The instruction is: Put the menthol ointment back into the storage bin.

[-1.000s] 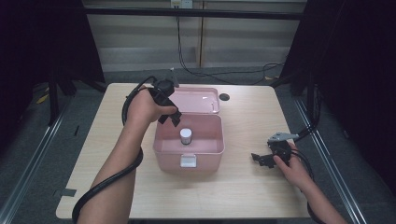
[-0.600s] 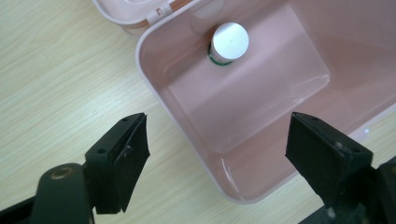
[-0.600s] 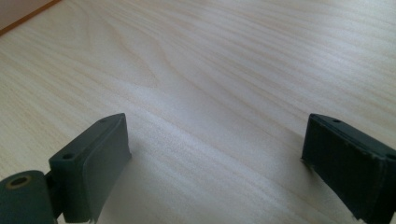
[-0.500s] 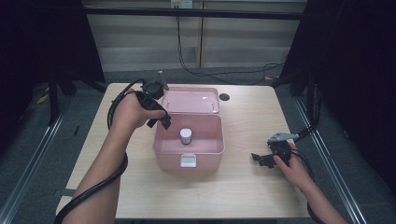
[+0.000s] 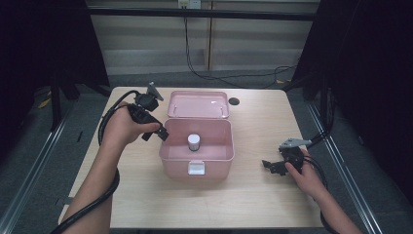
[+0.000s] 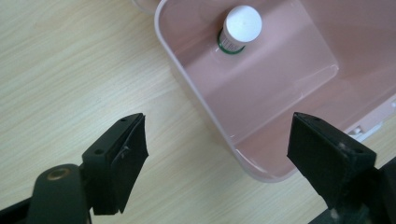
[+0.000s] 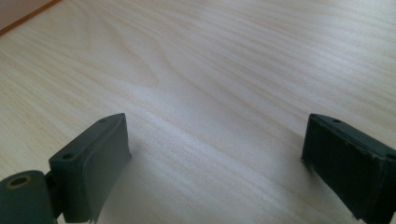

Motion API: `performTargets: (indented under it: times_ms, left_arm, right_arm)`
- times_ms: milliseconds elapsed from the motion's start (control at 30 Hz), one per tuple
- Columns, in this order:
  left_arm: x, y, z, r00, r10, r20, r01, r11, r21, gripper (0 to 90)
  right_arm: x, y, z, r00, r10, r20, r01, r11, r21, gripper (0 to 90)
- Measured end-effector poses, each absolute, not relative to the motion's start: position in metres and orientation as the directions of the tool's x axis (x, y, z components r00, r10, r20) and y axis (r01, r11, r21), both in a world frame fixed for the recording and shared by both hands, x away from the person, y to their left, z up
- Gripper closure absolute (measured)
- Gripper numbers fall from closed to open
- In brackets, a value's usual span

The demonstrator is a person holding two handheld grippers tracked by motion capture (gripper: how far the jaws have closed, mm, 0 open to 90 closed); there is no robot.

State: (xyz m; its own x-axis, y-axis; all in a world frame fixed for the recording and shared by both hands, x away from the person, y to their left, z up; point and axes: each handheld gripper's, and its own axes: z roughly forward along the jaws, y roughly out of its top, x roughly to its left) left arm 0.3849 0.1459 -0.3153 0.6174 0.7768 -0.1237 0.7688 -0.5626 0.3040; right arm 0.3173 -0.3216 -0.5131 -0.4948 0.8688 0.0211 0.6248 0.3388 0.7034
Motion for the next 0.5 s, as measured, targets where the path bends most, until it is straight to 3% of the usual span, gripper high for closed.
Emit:
performTargets:
  times_ms: [500]
  left_arm:
    - [0.373, 0.183, -0.336, 0.586, 0.798, -0.142, 0.786, -0.517, 0.339, 19.6]
  right_arm:
    - [0.317, -0.322, -0.513, -0.494, 0.869, 0.022, 0.627, 0.339, 0.702, 6.9]
